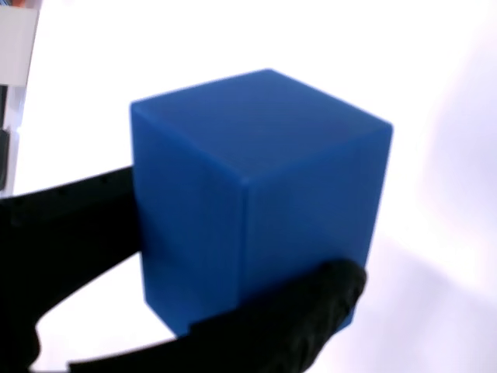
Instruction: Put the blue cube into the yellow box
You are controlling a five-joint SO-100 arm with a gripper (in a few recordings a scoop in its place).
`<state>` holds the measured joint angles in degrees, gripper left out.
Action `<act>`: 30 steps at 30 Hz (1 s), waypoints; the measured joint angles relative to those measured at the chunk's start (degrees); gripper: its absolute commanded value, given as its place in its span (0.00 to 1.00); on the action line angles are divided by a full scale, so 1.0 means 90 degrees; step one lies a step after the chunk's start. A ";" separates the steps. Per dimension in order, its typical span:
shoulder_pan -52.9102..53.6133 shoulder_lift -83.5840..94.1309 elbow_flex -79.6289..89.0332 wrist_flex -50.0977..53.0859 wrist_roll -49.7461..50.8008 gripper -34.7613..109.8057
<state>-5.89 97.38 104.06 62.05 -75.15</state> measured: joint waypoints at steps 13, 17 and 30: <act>0.0645 -0.0596 -0.1777 -0.2139 -0.1064 0.37; 0.0557 -0.1289 -0.2080 -0.3076 -0.1318 0.37; 0.0361 -0.3516 -0.3164 -0.4932 -0.1670 0.37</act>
<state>-2.64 65.74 75.59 17.67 -90.18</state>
